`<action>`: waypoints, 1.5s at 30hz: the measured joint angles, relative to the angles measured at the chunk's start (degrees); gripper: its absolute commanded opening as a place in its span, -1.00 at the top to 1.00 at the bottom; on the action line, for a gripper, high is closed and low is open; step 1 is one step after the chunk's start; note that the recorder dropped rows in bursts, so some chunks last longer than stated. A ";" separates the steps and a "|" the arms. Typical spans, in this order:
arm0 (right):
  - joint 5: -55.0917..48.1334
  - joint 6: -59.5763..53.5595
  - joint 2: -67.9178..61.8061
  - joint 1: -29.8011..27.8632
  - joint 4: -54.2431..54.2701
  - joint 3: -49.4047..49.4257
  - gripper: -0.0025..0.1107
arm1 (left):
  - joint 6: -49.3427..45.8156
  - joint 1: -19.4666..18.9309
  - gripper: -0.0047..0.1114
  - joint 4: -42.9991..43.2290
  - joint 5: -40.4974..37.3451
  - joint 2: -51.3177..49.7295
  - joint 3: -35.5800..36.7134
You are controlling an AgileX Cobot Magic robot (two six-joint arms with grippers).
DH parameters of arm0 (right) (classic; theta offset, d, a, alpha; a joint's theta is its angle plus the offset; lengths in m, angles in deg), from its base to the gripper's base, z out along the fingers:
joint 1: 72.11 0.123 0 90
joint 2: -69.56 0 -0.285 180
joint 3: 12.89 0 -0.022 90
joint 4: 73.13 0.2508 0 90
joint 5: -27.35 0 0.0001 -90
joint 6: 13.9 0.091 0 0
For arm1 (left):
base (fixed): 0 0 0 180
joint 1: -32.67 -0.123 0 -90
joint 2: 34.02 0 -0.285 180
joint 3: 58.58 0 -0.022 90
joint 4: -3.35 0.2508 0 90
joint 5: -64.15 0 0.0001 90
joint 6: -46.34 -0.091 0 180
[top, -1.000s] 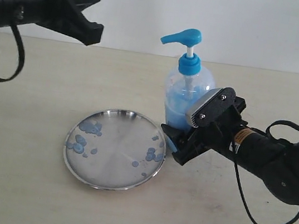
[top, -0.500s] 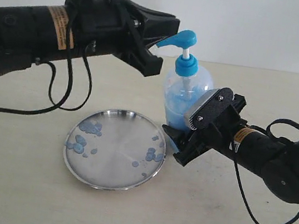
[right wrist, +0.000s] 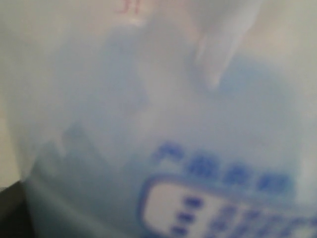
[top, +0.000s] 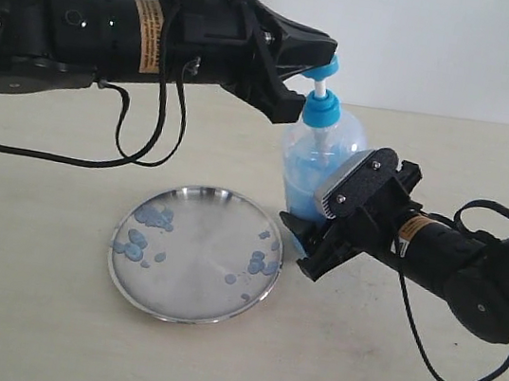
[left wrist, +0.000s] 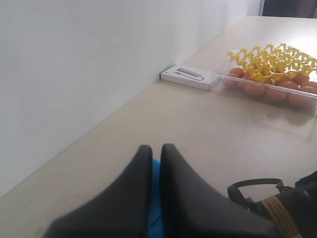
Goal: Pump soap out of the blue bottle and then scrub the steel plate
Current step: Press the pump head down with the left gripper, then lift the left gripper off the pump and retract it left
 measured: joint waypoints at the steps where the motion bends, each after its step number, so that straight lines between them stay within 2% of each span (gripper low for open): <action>1: 0.00 0.00 0.00 0.00 0.04 0.00 0.96 | -0.01 0.00 0.84 0.00 0.00 0.00 0.00; 15: -0.32 0.00 0.00 0.00 0.43 0.00 0.96 | 0.11 0.00 0.84 -0.23 -0.18 -0.91 -0.15; 38: -0.87 1.07 0.00 0.00 1.50 0.00 0.96 | 3.88 0.00 0.84 -0.13 5.43 -6.00 -1.35; 41: -0.97 1.30 0.00 0.00 1.60 0.00 0.96 | 2.36 0.00 0.84 -2.23 6.15 -6.35 -1.35; 45: -1.19 2.55 0.00 0.00 1.91 0.00 0.96 | -8.08 0.00 0.84 -12.17 7.50 -5.97 -0.59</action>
